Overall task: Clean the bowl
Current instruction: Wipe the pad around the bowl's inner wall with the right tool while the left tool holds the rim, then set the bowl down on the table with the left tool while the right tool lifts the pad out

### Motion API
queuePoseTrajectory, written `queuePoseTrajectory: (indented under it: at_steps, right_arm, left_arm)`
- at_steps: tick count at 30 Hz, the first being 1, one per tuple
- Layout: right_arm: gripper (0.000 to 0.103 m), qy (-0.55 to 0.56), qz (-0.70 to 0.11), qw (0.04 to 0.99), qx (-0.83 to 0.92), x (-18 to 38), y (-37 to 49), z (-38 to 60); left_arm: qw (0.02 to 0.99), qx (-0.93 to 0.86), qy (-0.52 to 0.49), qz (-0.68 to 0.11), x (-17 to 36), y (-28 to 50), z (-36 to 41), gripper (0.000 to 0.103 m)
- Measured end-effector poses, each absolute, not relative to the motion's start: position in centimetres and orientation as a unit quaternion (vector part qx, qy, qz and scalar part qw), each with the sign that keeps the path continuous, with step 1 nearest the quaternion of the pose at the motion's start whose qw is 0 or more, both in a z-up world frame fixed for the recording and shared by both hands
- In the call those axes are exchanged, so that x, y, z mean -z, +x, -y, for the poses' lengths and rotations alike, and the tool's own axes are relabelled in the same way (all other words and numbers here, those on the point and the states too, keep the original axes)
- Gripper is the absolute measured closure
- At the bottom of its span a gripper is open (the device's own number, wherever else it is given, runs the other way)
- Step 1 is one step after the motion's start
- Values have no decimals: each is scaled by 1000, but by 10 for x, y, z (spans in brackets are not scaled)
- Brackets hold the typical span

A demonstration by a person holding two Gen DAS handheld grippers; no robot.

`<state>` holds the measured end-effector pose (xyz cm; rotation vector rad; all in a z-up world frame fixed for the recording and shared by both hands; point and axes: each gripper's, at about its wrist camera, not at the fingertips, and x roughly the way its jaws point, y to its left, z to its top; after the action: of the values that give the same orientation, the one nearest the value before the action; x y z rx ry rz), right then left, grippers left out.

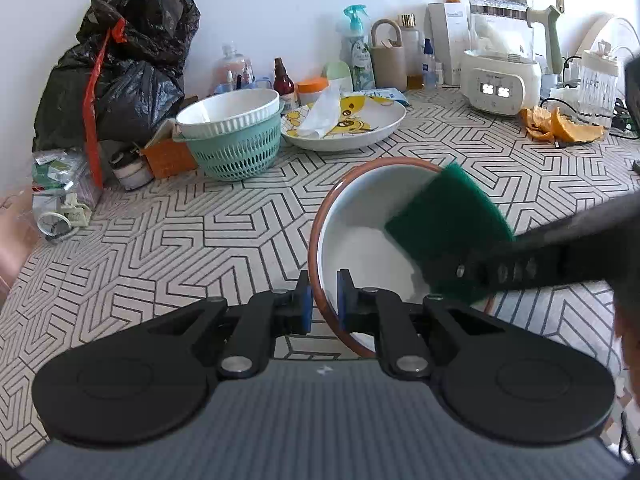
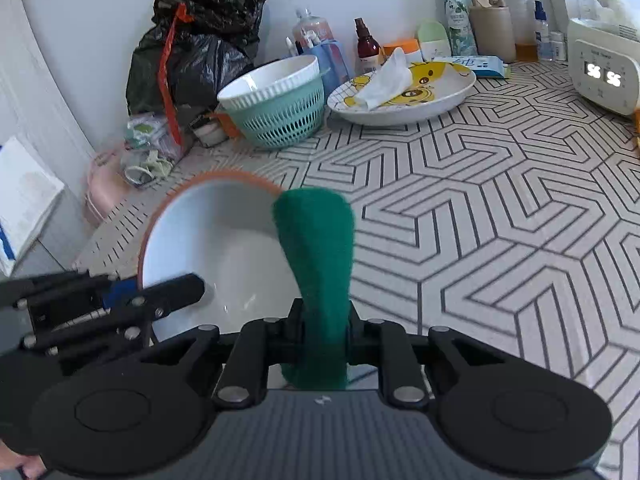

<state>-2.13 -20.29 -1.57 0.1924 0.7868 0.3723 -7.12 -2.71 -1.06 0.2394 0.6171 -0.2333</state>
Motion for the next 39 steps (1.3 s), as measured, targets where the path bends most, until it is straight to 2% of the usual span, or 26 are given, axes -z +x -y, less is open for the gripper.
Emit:
queuePoseTrajectory:
  at_steps: [15,37,39]
  right_arm:
    - [83,69,-377,907,-173,17,-13,187]
    - [82,117,-366,901,-200,-5,69,179]
    - [87,121,-357,904,-204,-12,60,188]
  left_arm:
    - [937,103,112,-314,15,-49,24,86]
    - [937,44,87,-335,20,32,3,84]
    - [938,50,66,-336,16,29,-2,84]
